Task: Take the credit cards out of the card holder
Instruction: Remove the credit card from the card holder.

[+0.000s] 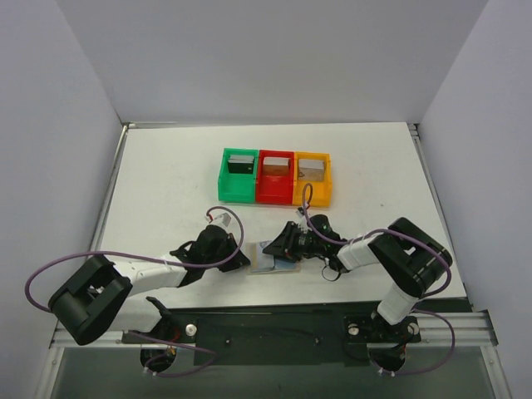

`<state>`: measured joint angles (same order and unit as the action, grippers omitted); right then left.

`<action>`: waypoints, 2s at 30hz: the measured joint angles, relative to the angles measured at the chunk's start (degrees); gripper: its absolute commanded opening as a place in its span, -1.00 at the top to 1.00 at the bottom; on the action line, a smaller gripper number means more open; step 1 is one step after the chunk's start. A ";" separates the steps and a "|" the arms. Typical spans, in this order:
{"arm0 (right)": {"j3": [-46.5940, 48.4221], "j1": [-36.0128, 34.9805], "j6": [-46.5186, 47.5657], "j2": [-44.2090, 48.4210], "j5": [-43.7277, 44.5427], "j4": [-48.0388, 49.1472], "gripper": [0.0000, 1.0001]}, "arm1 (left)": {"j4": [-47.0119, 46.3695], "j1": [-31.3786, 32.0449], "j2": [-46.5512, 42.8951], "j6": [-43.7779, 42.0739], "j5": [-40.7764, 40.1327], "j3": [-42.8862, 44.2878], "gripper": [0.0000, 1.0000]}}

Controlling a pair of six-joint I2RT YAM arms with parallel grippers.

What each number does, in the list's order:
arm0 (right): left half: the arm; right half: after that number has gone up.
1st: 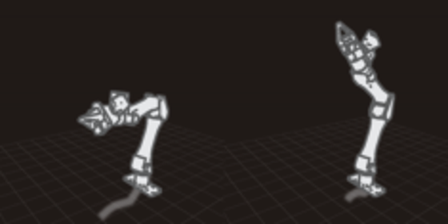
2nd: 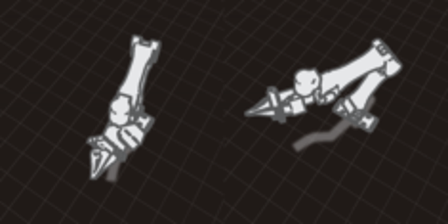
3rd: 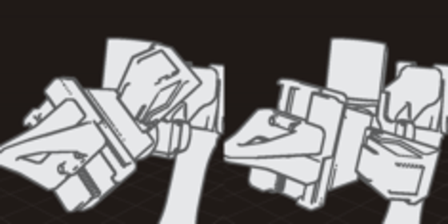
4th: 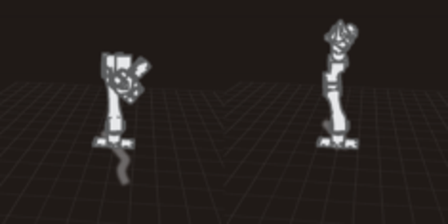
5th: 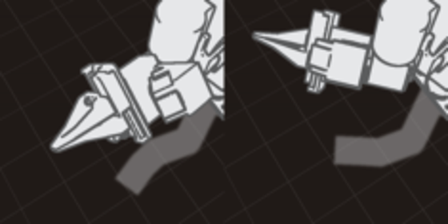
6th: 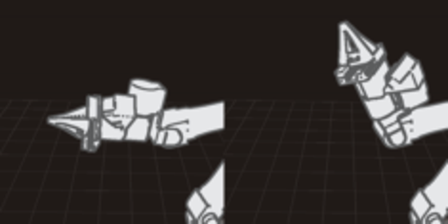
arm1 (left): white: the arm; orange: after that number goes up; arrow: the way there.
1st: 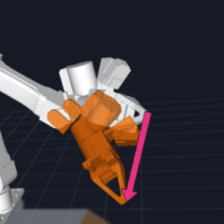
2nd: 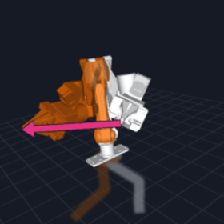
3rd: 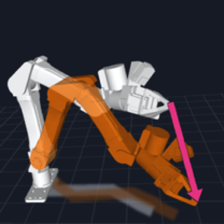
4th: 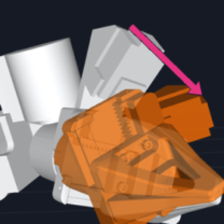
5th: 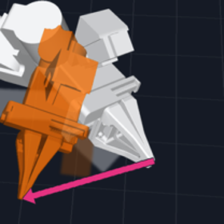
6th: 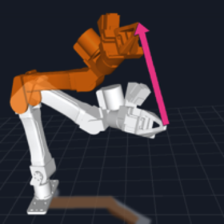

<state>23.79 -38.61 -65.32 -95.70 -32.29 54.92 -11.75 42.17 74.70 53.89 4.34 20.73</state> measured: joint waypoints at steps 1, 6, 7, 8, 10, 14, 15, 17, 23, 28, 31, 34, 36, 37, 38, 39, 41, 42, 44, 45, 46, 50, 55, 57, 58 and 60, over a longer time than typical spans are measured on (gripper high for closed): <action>-0.11 0.07 0.09 0.15 -0.02 -0.04 0.43 | 0.04 -0.02 -0.09 -0.09 0.02 -0.02 1.00; -0.57 0.17 0.70 0.70 -0.13 -0.42 0.43 | 0.68 -0.28 -0.46 -0.20 0.04 -0.02 1.00; -0.61 0.26 0.81 0.70 -0.13 -0.46 0.43 | 0.76 -0.33 -0.52 -0.22 0.04 -0.02 1.00; -0.72 0.35 0.87 0.72 -0.13 -0.48 0.43 | 0.85 -0.35 -0.59 -0.26 0.04 -0.02 1.00; -0.94 0.44 0.92 0.72 -0.13 -0.59 0.43 | 0.94 -0.39 -0.70 -0.33 0.04 -0.04 1.00; -1.46 0.74 1.07 1.01 -0.13 -0.76 0.44 | 1.22 -0.68 -0.87 -0.42 0.11 -0.11 1.00; -1.55 0.79 1.07 1.11 -0.13 -0.81 0.44 | 1.25 -0.72 -0.87 -0.44 0.11 -0.13 1.00; -1.68 0.83 1.09 1.46 -0.13 -0.85 0.44 | 1.25 -0.74 -0.87 -0.50 0.13 -0.13 1.00; -1.79 1.09 1.31 1.75 -0.13 -1.11 0.46 | 1.27 -1.05 -1.33 -0.48 0.22 -0.33 1.00; -1.79 1.14 1.38 1.75 -0.15 -1.29 0.46 | 1.64 -1.42 -5.16 -0.24 0.22 -1.03 0.96; -1.79 1.14 1.49 1.75 -0.15 -1.51 0.46 | 1.64 -1.49 -7.78 -0.24 0.24 -1.03 0.88; -1.79 1.14 1.51 1.75 -0.15 -1.60 0.47 | 1.38 -1.46 -9.11 -0.20 0.70 -1.03 0.85; -1.79 1.14 1.49 1.75 -0.13 -1.60 0.46 | 0.72 -1.46 -8.98 -0.09 1.44 -1.03 0.88; -1.79 1.14 1.49 1.75 -0.15 -1.57 0.47 | 0.44 -1.42 -8.66 -0.07 1.84 -1.01 0.89; -1.79 1.14 1.49 1.75 -0.13 -1.57 0.46 | 0.02 -1.31 -7.98 -0.04 2.12 -0.98 0.91; -1.79 1.14 1.49 1.75 -0.13 -1.57 0.47 | -0.39 -1.16 -7.06 -0.04 2.38 -0.96 0.94; -1.79 1.14 1.49 1.75 -0.15 -1.57 0.47 | -0.94 -0.85 -5.25 0.04 2.75 -0.96 0.98; -1.79 1.14 1.49 1.75 -0.15 -1.57 0.47 | -1.22 -0.70 -4.26 0.11 3.02 -0.96 0.99; -1.79 1.14 1.49 1.75 -0.15 -1.57 0.47 | -1.66 -0.46 -2.54 0.24 3.34 -0.96 1.00; -1.79 1.14 1.49 1.75 -0.15 -1.60 0.47 | -1.84 -0.35 -1.88 0.39 3.45 -0.96 1.00; -1.79 1.14 1.49 1.75 -0.15 -1.57 0.48 | -2.05 -0.31 -1.36 0.48 3.52 -0.96 1.00; -1.79 1.14 1.49 1.75 -0.15 -1.60 0.49 | -3.13 -0.26 0.02 0.83 3.65 -0.96 1.00; -1.79 1.14 1.51 1.75 -0.15 -1.60 0.49 | -2.73 -0.26 0.83 0.92 3.17 -0.59 1.00; -1.79 1.14 1.53 1.75 -0.15 -1.64 0.50 | -1.97 -0.26 1.09 0.87 2.69 0.04 1.00; -1.79 1.14 1.57 1.77 -0.15 -1.73 0.50 | -1.55 -0.24 1.16 0.79 2.34 0.31 1.00; -1.79 1.14 1.75 1.88 -0.13 -2.08 0.50 | -0.74 -0.24 1.29 0.57 1.68 0.66 1.00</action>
<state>22.00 -37.47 -63.57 -93.82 -32.42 52.84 -12.49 41.93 75.99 54.46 6.02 21.39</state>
